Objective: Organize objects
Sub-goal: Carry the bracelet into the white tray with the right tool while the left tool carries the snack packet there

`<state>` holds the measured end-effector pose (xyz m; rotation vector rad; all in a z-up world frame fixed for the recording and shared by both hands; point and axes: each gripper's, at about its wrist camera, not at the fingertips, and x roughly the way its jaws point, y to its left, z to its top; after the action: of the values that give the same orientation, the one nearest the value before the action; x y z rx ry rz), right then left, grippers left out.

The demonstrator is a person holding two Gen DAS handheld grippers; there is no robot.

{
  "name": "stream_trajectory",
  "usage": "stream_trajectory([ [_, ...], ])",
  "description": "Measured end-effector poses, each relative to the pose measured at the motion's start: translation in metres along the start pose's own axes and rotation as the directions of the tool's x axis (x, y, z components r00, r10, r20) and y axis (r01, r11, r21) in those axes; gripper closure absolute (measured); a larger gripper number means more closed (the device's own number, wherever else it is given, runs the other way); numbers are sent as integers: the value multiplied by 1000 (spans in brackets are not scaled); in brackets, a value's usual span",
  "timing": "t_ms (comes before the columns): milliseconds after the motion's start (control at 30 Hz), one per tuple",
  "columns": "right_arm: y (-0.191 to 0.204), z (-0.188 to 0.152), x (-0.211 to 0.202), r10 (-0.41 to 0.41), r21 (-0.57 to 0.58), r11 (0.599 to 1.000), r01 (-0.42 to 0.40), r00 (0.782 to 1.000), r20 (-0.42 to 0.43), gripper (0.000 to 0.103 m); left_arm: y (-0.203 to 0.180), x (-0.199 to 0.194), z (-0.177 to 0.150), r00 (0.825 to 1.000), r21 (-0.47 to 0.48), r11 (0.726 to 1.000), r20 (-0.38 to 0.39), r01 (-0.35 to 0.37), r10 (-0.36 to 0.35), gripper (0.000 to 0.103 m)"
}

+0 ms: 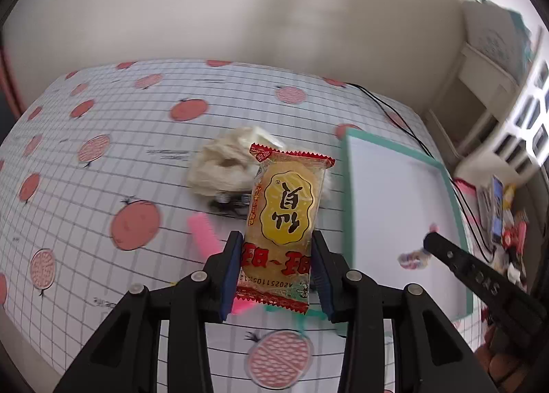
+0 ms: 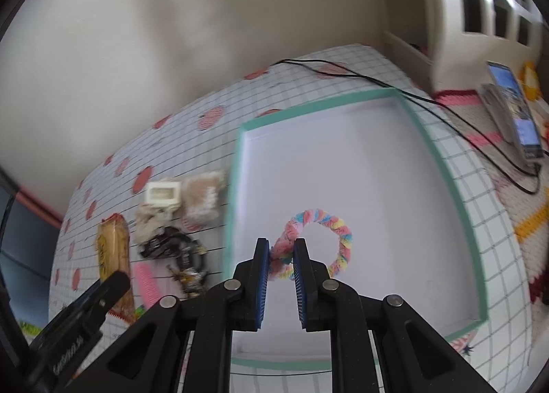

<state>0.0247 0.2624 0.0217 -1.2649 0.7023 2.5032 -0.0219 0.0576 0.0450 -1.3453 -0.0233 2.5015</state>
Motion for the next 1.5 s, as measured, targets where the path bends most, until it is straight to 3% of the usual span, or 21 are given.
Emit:
stream_trajectory([
  [200,-27,1,5,-119,57,991,121,992,-34,88,-36,15,-5,998,73,997,-49,36,-33,62],
  [600,-57,-1,12,-127,132,982,138,988,-86,87,-95,43,-20,991,161,985,-130,57,-36,62],
  [900,-52,-3,14,-126,98,986,136,987,-96,87,-99,57,-26,983,144,988,-178,61,-35,62],
  [1367,-50,-3,14,-127,80,988,134,988,-90,86,-87,58,-26,979,94,990,-188,103,-83,56],
  [1500,-49,-3,15,-127,74,988,133,988,-86,77,-84,57,-24,979,76,991,-181,111,-95,56],
])
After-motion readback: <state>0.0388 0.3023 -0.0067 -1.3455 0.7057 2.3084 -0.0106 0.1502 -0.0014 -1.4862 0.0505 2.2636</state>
